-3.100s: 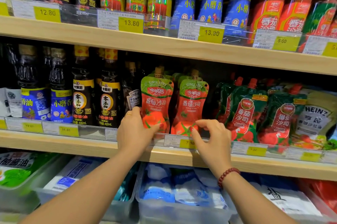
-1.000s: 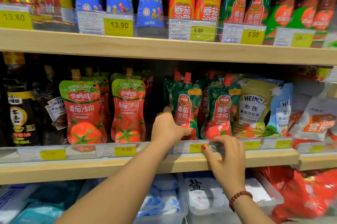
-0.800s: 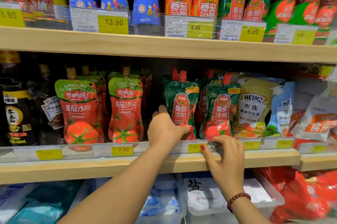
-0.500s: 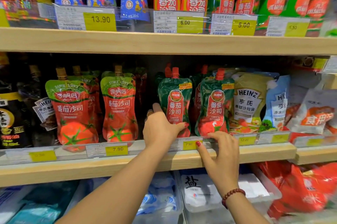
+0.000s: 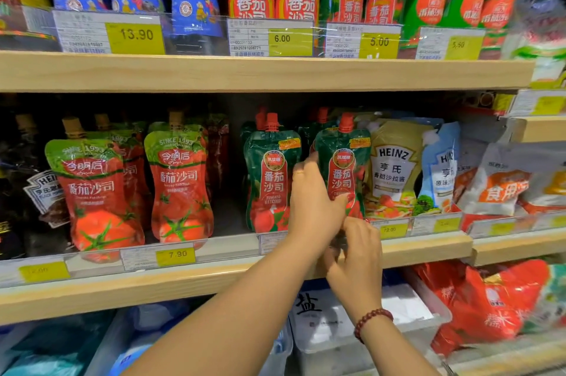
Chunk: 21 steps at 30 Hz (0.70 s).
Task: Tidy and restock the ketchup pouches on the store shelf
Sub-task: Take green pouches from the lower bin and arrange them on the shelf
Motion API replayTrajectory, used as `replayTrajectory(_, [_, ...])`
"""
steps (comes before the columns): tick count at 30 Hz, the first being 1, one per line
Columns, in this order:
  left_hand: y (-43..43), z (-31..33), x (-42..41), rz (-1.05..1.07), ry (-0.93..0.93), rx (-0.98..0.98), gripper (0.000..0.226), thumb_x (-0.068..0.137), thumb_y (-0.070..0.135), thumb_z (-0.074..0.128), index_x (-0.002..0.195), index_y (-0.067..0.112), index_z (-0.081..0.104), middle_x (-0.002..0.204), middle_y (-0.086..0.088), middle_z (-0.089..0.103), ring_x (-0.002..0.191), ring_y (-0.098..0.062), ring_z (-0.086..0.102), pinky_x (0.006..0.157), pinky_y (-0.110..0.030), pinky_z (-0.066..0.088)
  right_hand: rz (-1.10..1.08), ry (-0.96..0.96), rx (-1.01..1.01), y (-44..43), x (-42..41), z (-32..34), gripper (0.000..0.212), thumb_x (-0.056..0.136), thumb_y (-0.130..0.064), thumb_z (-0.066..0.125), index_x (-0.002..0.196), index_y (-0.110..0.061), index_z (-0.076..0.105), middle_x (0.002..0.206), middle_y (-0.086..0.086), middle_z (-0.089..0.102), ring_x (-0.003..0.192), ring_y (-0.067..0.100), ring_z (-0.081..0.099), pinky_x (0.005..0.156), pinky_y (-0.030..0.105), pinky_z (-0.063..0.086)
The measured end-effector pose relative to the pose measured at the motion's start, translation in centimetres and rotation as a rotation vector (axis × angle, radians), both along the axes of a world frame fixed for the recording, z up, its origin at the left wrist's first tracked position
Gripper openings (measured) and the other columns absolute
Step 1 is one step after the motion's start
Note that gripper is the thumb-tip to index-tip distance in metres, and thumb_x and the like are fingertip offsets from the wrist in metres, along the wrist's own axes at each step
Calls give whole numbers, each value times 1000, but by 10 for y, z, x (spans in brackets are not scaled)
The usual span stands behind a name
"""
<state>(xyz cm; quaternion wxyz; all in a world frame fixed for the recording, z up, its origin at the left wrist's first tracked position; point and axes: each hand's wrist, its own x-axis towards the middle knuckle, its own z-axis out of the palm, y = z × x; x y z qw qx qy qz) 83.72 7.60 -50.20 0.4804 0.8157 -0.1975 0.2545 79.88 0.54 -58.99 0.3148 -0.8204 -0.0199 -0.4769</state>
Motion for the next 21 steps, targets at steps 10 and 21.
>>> replayTrajectory(10, [-18, -1, 11, 216, 8, 110, 97, 72, 22, 77, 142, 22, 10, 106, -13, 60, 92, -30, 63, 69, -33, 50, 4, 47, -11, -3, -1, -1, 15, 72, -20, 53, 86, -16, 49, 89, -3, 51, 91, 18, 43, 77, 30, 39])
replayTrajectory(21, [9, -16, 1, -44, -28, 71, 77, 77, 33, 72, 137, 20, 25, 122, -4, 52, 110, -16, 51, 84, -25, 44, -4, 42, -13, -1, -2, 1, 22, 70, -14, 65, 87, -15, 50, 92, -1, 54, 94, 19, 44, 80, 42, 45])
